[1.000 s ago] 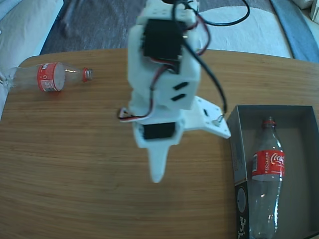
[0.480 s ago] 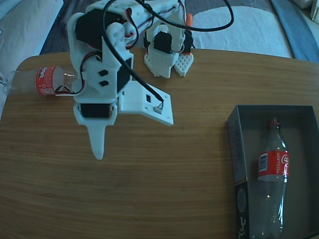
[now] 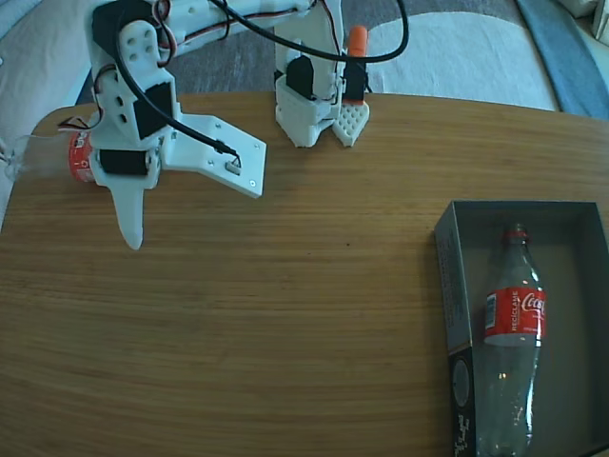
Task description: Grasp the bottles and put them in the box.
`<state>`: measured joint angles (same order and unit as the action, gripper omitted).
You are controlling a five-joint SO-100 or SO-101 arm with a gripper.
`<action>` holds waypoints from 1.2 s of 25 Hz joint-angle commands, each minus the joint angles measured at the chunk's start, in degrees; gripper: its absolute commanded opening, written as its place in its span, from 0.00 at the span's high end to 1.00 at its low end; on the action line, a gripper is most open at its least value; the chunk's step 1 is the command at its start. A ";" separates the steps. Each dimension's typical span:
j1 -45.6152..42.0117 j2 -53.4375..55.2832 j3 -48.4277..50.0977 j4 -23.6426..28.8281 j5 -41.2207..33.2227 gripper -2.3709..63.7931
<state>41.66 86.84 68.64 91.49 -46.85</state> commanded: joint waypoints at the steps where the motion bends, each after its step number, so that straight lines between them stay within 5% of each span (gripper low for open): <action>1: 2.37 2.72 -0.44 1.67 -1.85 0.41; 14: 14.68 2.46 1.32 5.89 -14.06 0.41; 30: 28.65 3.43 3.96 5.98 -14.68 0.40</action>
<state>68.73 86.92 73.56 94.22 -61.17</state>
